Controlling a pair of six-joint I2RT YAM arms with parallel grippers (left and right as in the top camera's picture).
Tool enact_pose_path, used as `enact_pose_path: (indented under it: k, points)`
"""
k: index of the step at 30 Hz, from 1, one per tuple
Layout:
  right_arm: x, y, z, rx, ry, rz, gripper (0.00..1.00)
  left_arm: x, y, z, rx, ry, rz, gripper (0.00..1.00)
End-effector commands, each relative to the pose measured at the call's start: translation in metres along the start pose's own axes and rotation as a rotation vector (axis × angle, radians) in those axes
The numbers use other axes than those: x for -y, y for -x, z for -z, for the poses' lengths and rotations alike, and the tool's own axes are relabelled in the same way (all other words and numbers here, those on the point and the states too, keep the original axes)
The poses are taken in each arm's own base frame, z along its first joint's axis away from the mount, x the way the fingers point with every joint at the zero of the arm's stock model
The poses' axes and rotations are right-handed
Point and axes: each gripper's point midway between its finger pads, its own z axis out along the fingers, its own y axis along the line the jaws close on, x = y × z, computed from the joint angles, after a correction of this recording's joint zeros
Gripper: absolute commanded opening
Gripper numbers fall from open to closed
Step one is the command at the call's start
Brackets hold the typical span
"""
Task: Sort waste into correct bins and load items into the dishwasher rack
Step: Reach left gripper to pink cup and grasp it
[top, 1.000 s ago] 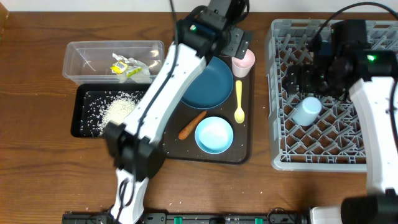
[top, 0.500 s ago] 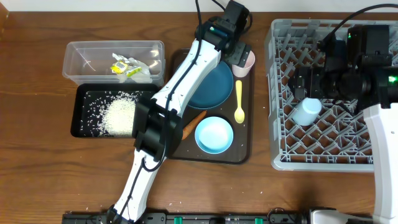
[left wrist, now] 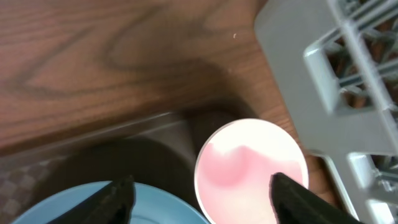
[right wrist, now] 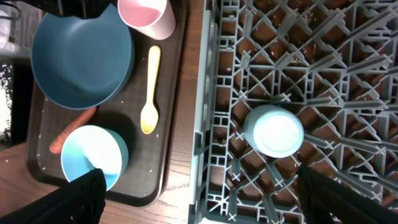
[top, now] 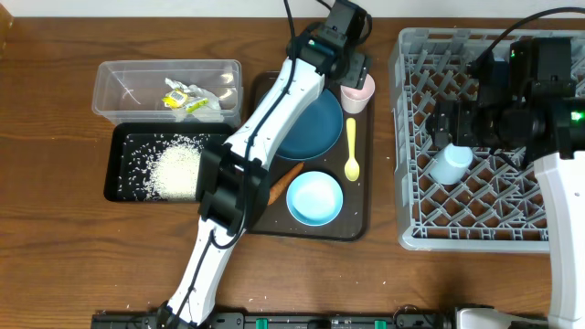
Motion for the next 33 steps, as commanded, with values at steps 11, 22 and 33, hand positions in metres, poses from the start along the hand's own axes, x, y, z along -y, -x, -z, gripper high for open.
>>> enact_pose_path:
  k: [11, 22, 33]
  points:
    - [0.004, 0.003, 0.005, 0.015, -0.023, 0.018, 0.95, -0.007, -0.036, -0.041, -0.114, 0.020, 0.009, 0.45]
    - [0.005, 0.003, 0.005, 0.013, -0.031, 0.018, 0.96, -0.006, -0.032, -0.043, -0.096, 0.017, 0.041, 0.07]
    - [0.006, 0.012, 0.005, 0.052, -0.035, 0.012, 0.96, -0.033, -0.015, 0.034, -0.096, 0.035, 0.116, 0.06]
